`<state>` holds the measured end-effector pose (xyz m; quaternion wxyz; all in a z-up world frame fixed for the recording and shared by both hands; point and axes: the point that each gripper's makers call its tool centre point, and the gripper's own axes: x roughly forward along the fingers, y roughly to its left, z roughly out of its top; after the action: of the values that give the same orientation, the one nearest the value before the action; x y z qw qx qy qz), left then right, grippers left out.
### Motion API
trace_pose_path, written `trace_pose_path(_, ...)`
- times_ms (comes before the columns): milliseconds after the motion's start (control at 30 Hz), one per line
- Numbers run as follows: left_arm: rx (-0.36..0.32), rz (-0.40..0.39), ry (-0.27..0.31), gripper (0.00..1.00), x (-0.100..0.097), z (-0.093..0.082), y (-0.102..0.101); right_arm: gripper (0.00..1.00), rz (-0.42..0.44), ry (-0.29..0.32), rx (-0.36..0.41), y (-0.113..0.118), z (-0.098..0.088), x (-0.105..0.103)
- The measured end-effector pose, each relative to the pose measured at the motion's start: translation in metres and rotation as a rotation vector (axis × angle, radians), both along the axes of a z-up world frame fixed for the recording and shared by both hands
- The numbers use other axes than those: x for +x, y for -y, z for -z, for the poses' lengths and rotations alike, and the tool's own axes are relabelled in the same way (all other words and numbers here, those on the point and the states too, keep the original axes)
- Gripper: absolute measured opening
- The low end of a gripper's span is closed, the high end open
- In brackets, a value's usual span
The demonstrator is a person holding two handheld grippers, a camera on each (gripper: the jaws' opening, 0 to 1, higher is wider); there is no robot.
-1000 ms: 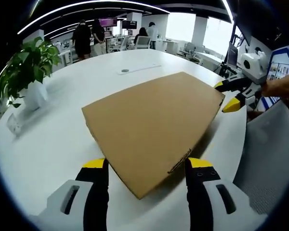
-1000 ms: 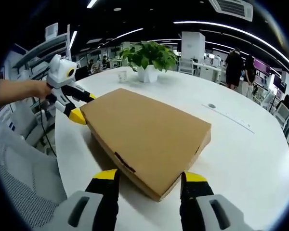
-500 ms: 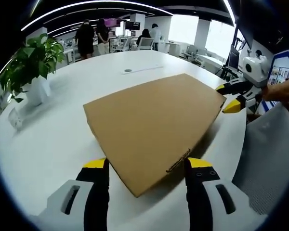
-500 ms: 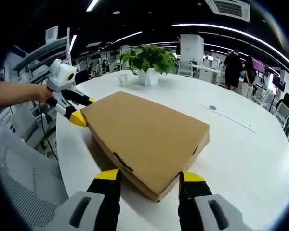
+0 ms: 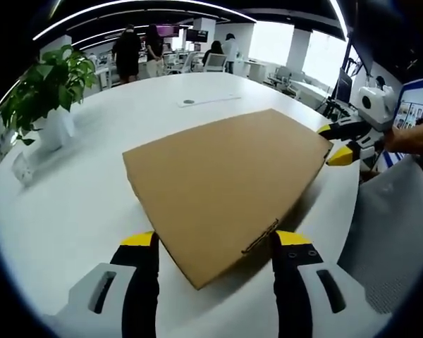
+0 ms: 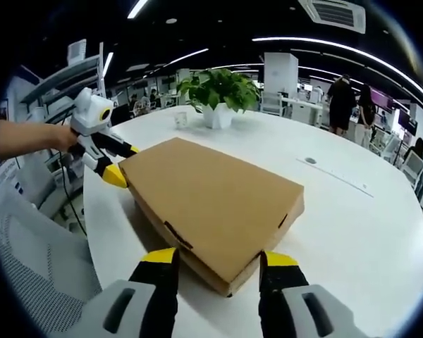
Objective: Operate the shoe box by opening the lid, removing the specified soft item, and placing it in the target area until the item is outside and the box remains undamaged.
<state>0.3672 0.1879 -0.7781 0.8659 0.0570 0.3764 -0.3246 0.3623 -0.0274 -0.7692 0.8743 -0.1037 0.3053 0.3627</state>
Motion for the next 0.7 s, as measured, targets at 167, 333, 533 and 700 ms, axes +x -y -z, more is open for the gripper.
trace_pose_path(167, -0.021, -0.01, 0.0, 0.66, -0.001, -0.005, 0.0, 0.41, 0.005, 0.004, 0.007, 0.0, -0.003, 0.001)
trace_pose_path(333, -0.042, -0.022, 0.002, 0.66, -0.001, -0.011, 0.0, 0.41, 0.009, 0.01, 0.018, -0.001, -0.009, 0.0)
trace_pose_path(533, -0.067, -0.041, 0.008, 0.66, -0.001, -0.019, -0.001, 0.42, 0.014, 0.01, 0.034, -0.001, -0.016, 0.001)
trace_pose_path(700, -0.094, -0.059, 0.014, 0.66, -0.001, -0.027, -0.001, 0.42, 0.014, 0.005, 0.046, -0.001, -0.023, 0.002)
